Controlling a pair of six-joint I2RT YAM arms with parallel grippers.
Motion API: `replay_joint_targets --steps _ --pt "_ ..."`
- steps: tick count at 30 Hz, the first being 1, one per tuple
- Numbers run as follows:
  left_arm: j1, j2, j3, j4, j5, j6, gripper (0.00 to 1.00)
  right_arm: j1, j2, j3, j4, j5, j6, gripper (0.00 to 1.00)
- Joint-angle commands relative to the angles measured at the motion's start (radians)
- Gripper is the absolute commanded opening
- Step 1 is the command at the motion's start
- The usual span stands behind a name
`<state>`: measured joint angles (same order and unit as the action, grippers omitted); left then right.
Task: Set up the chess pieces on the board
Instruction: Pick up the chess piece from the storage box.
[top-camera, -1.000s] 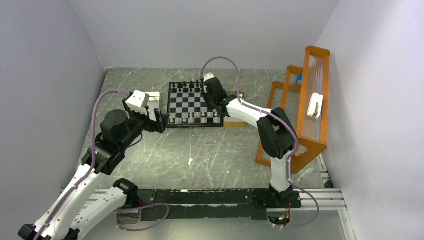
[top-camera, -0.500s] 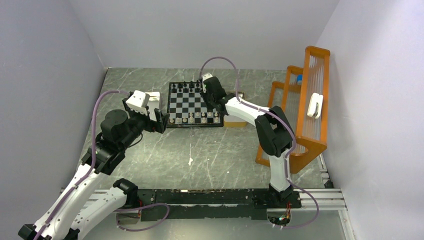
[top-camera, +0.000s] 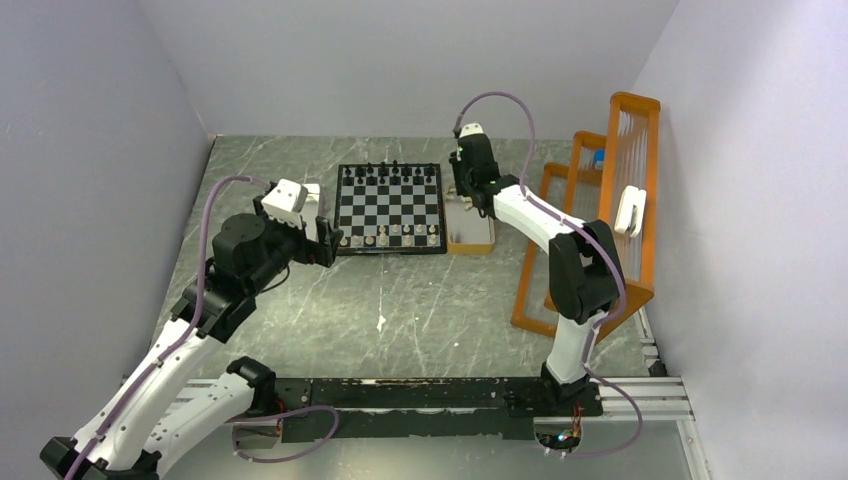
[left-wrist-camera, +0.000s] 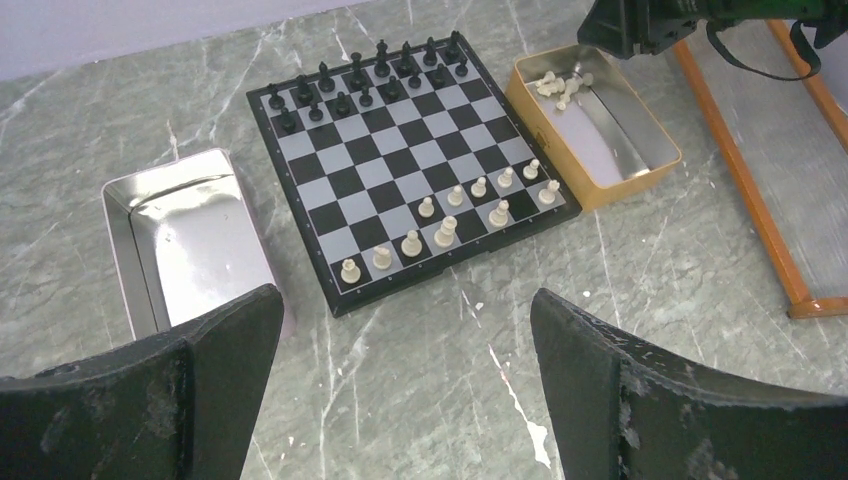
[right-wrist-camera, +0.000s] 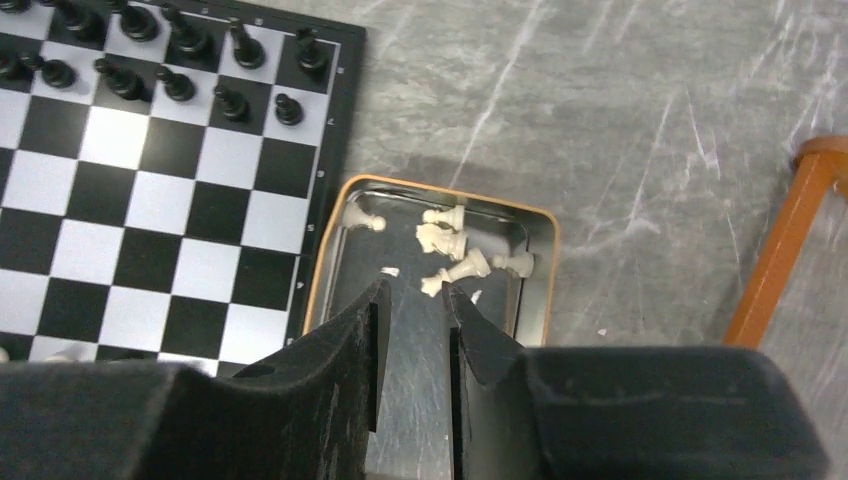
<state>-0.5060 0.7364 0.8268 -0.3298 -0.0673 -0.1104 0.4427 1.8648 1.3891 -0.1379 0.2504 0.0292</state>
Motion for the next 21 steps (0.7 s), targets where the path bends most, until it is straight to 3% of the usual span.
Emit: replay_joint_targets --steps 1,7,12,21 --pt "-0.001 0.005 0.007 -0.011 0.021 0.002 0.98 -0.032 0.021 0.005 -0.006 0.06 0.064 0.29" --pt "-0.002 -0.02 0.002 -0.004 0.006 0.0 0.98 -0.036 0.02 -0.048 0.066 0.117 0.286 0.3" --pt "-0.001 -0.031 0.0 -0.003 0.003 0.002 0.98 -0.036 0.104 0.015 -0.015 0.211 0.45 0.3" --pt "0.0 -0.038 0.002 -0.005 0.003 0.003 0.98 -0.034 0.198 0.07 -0.073 0.291 0.582 0.3"
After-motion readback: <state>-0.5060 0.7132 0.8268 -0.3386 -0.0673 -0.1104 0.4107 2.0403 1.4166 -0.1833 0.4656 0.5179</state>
